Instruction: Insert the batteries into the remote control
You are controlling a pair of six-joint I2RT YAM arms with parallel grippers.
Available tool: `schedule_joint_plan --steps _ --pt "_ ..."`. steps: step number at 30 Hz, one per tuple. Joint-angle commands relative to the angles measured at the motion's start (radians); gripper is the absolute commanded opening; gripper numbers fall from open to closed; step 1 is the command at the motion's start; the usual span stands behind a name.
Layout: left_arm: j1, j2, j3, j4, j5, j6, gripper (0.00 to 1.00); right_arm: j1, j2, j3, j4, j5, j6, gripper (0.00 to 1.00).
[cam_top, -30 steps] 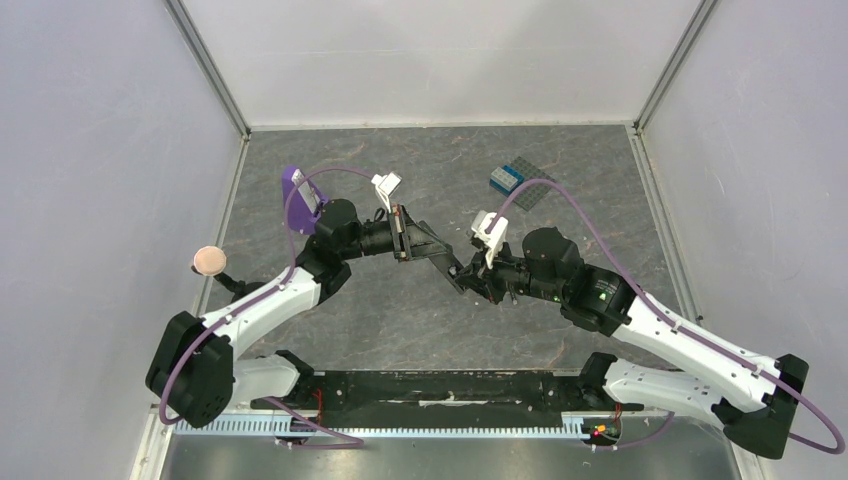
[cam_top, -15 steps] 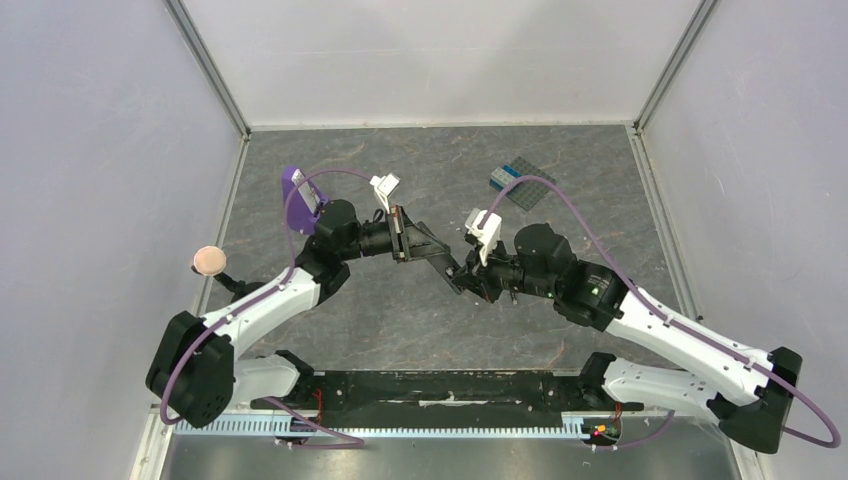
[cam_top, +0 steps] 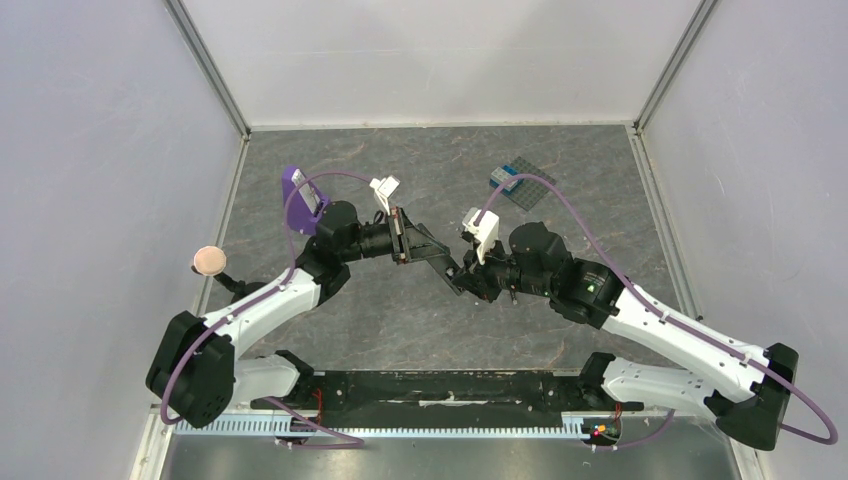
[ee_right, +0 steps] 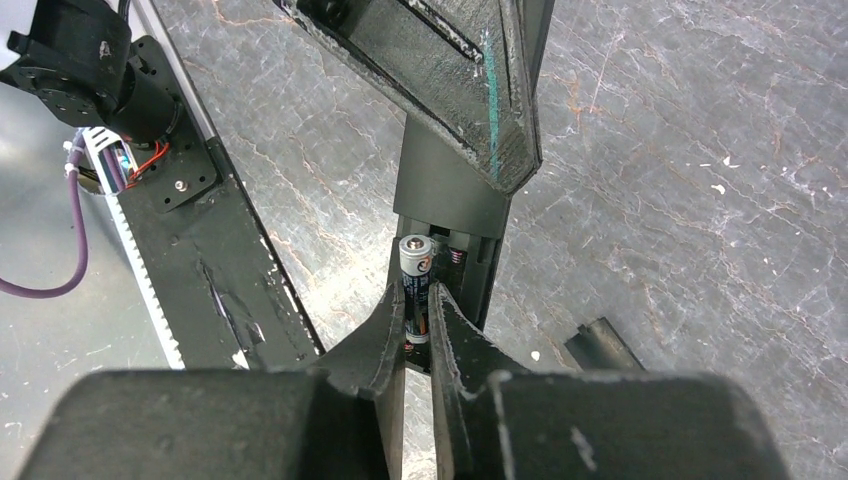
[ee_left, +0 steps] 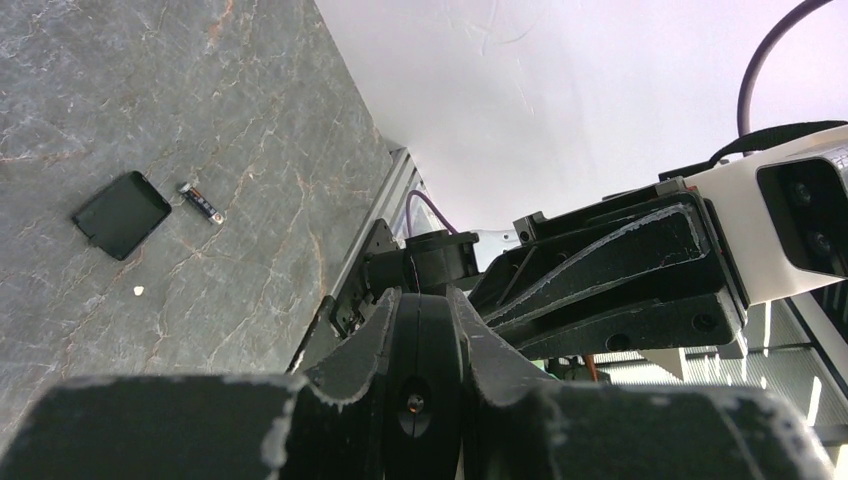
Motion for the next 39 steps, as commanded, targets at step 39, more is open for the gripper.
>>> schedule_joint_plan --steps 39 --pt "-0.003 -0.036 0.031 0.061 -0.021 0.030 0.02 0.007 -0.029 0.047 -0.024 0.063 0.064 0.43"
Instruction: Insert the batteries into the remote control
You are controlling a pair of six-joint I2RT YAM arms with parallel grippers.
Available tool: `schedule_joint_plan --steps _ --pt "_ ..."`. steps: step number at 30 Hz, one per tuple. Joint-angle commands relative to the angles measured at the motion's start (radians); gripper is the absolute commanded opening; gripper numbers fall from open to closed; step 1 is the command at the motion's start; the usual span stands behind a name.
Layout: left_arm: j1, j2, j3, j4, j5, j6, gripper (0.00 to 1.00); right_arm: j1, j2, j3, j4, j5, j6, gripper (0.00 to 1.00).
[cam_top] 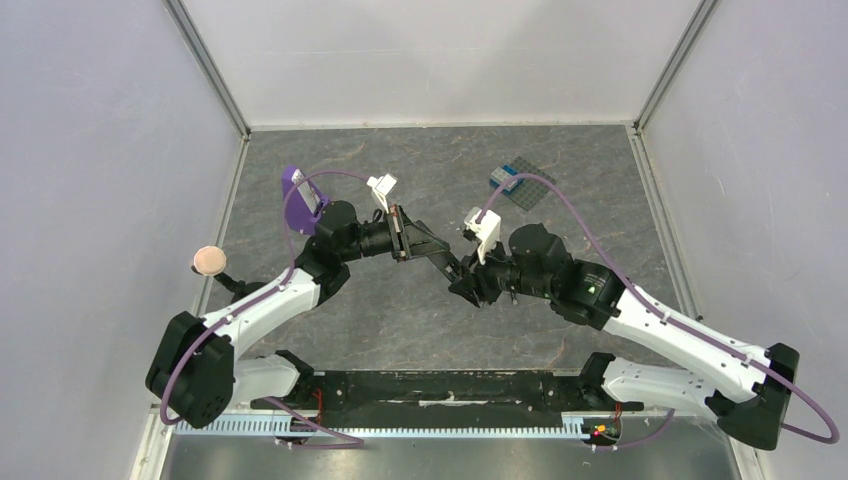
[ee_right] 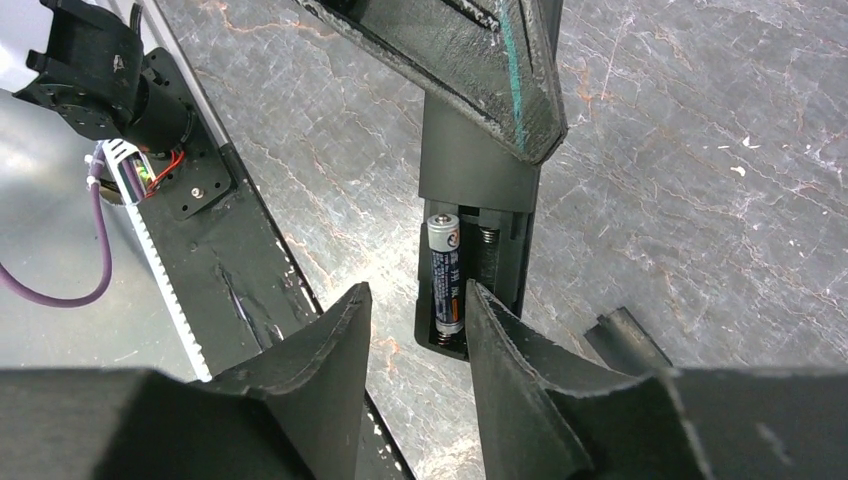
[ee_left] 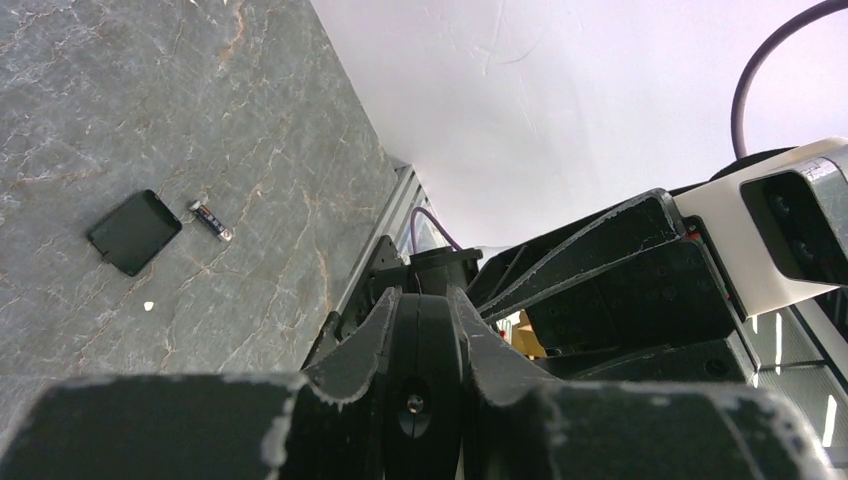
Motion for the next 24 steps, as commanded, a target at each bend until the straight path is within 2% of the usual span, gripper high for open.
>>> schedule_joint_plan --steps 1,10,13,15,18,24 --pt "-0.003 -0.035 0.031 0.051 0.018 0.029 0.02 0.001 -0.031 0.051 -0.023 0.035 0.014 0.45" --pt "-0.004 -0.046 0.035 0.046 0.004 0.034 0.02 0.000 -0.097 0.114 -0.038 0.005 0.069 0.56" --pt "-0.003 -0.065 0.035 0.047 -0.022 0.035 0.02 0.000 -0.121 0.110 -0.028 0.013 0.126 0.64" --pt "-0.003 -0.077 0.040 0.049 -0.041 0.035 0.02 0.000 -0.138 0.098 -0.004 0.029 0.207 0.74" --pt "-0.003 -0.101 0.045 0.050 -0.086 0.031 0.02 0.000 -0.185 0.058 0.043 0.158 0.389 0.98" --pt "-0.004 -0.125 0.055 0.056 -0.168 0.001 0.02 0.000 -0.238 -0.024 0.097 0.334 0.718 0.98"
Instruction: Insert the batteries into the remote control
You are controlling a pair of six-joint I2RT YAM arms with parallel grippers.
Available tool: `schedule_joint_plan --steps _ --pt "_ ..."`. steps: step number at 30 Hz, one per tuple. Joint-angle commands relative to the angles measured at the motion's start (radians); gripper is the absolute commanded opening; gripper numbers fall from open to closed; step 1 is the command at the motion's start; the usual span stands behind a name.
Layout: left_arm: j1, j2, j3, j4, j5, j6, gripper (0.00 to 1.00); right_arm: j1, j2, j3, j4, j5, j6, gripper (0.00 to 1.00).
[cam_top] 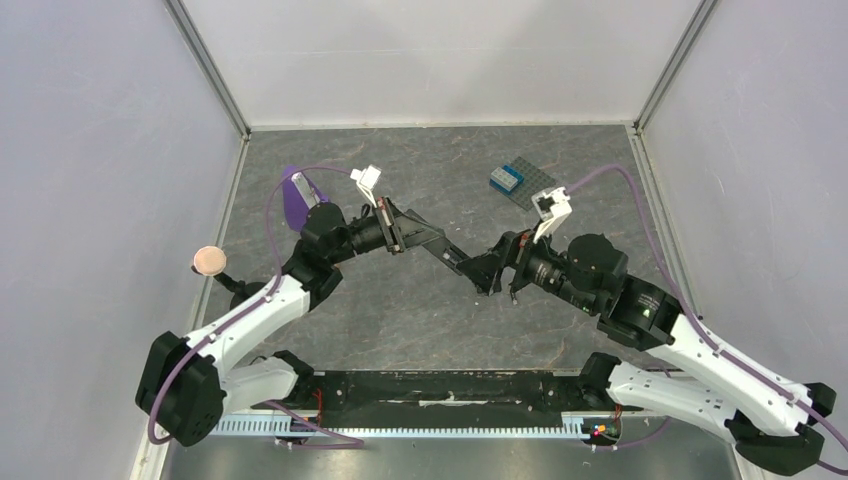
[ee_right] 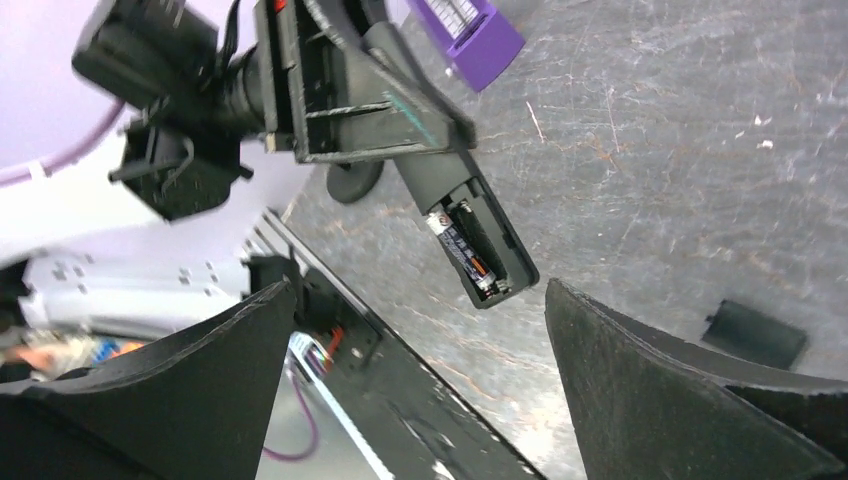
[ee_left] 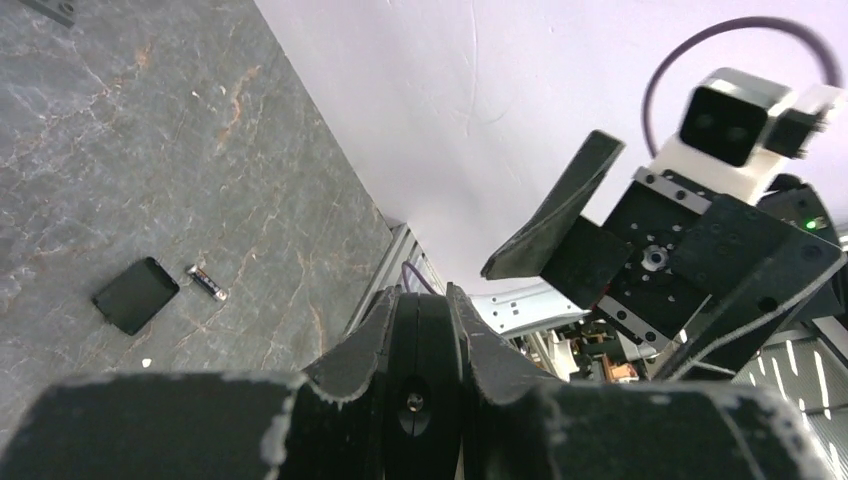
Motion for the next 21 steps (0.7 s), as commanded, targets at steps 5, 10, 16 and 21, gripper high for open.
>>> schedule_joint_plan --steps 5,10,16,21 --pt "-0.003 -0.043 0.053 0.031 -0.091 -0.042 0.02 0.001 -0.041 -0.150 0.151 0.197 0.480 0.98" --pt "-0.003 -0.057 0.049 0.011 -0.105 -0.074 0.02 0.001 -0.029 -0.241 0.284 0.176 0.583 0.98" --pt "-0.003 -0.066 0.029 0.008 -0.102 -0.100 0.02 0.000 0.029 -0.246 0.415 0.136 0.605 0.98" --pt "-0.003 -0.079 0.022 0.010 -0.098 -0.107 0.02 -0.001 0.067 -0.260 0.461 0.116 0.646 0.98"
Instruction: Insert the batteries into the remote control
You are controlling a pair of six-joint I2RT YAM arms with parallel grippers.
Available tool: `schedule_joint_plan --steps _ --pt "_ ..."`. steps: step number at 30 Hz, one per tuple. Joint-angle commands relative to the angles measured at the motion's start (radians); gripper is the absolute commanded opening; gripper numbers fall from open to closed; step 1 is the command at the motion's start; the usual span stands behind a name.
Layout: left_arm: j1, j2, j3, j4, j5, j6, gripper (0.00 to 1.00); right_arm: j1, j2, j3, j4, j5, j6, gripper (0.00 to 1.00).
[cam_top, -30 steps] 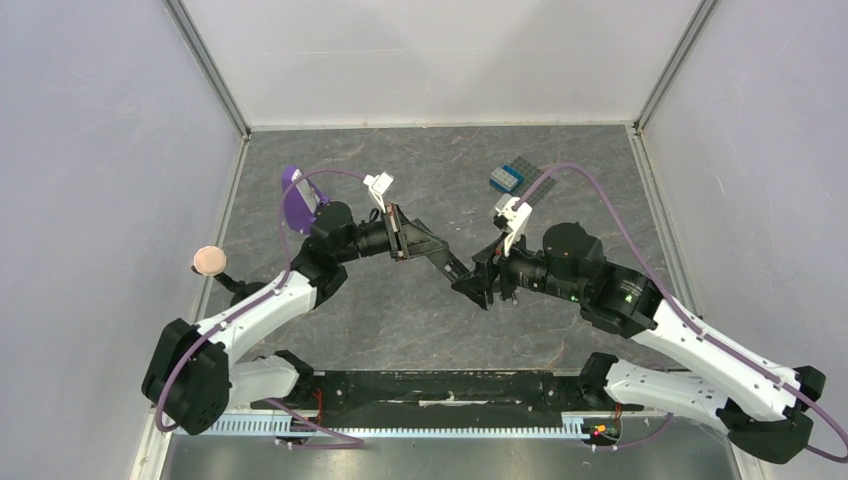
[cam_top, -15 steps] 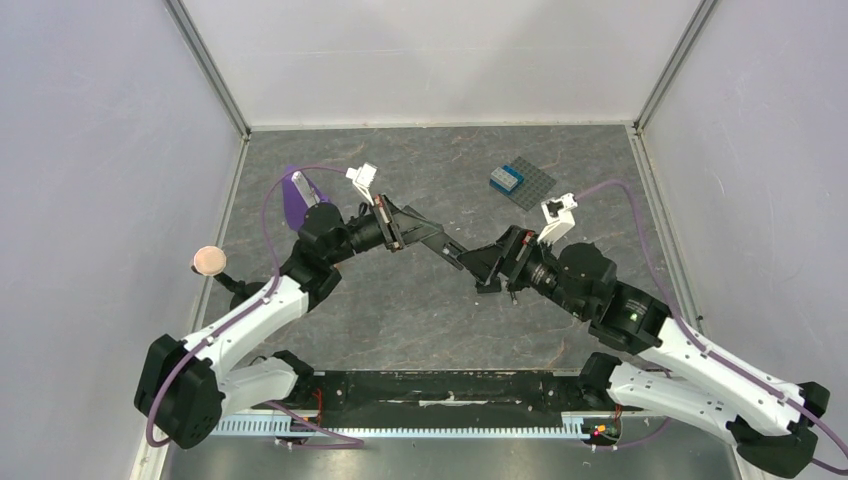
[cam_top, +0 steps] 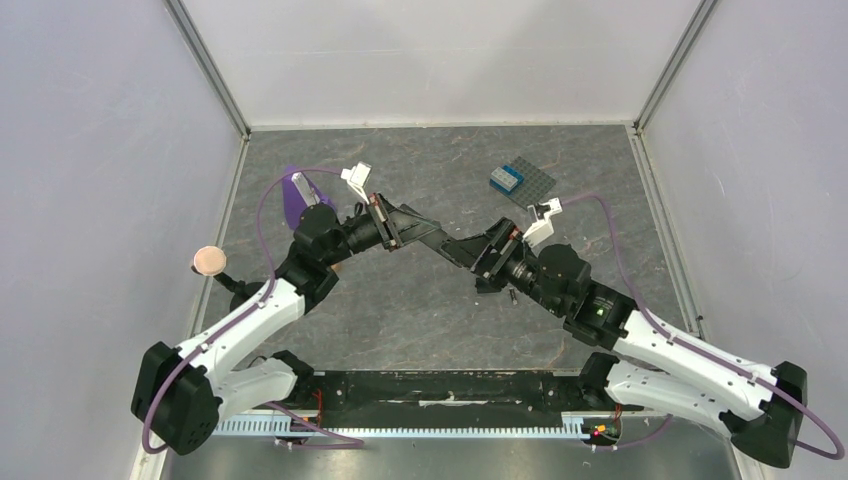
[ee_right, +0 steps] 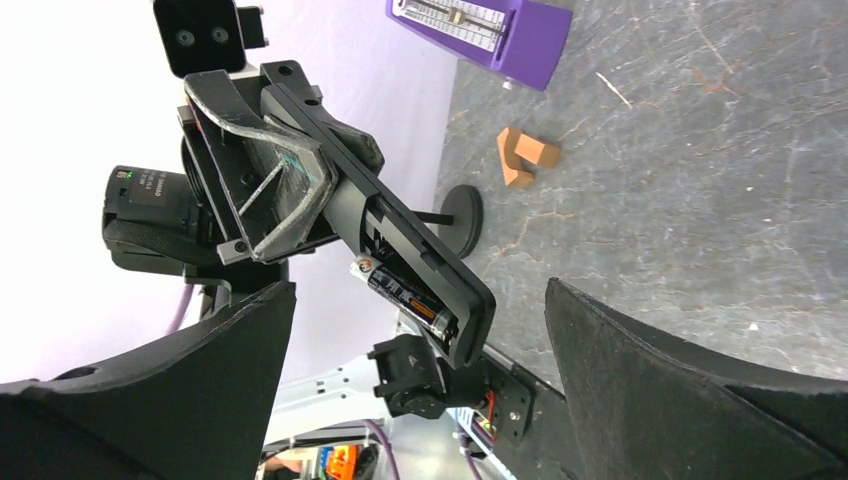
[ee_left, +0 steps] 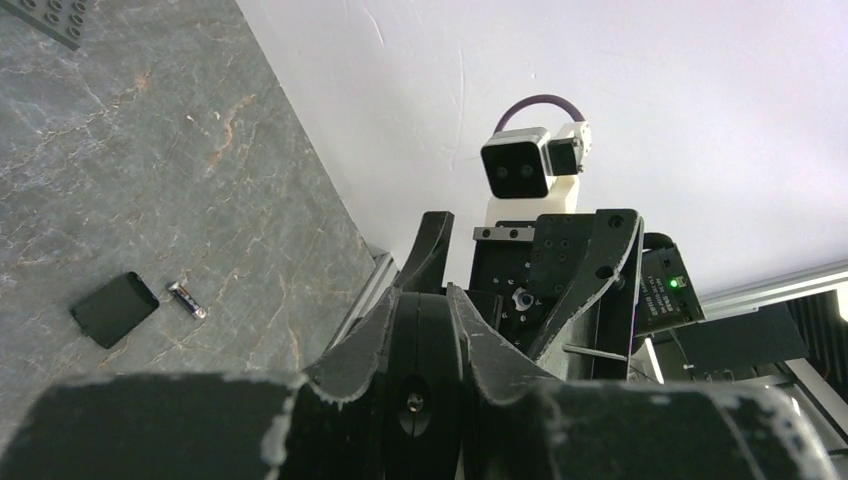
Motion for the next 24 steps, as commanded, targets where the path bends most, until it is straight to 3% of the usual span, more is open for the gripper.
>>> schedule_joint_plan --steps 1,5,11,24 --pt "-0.004 -0.034 0.012 0.031 -0.008 -0.038 0.02 0.000 0.025 -0.005 0.114 -0.014 0.063 0.98" --pt "-0.003 -0.040 0.009 0.031 -0.001 -0.038 0.02 -0.001 0.039 -0.016 0.131 -0.019 0.079 0.96" --pt "-0.003 -0.040 0.002 0.042 0.012 -0.034 0.02 -0.002 0.041 -0.050 0.143 -0.022 0.130 0.83" --pt "-0.003 -0.040 -0.013 0.050 0.030 -0.030 0.02 -0.019 0.038 -0.079 0.151 -0.036 0.143 0.70"
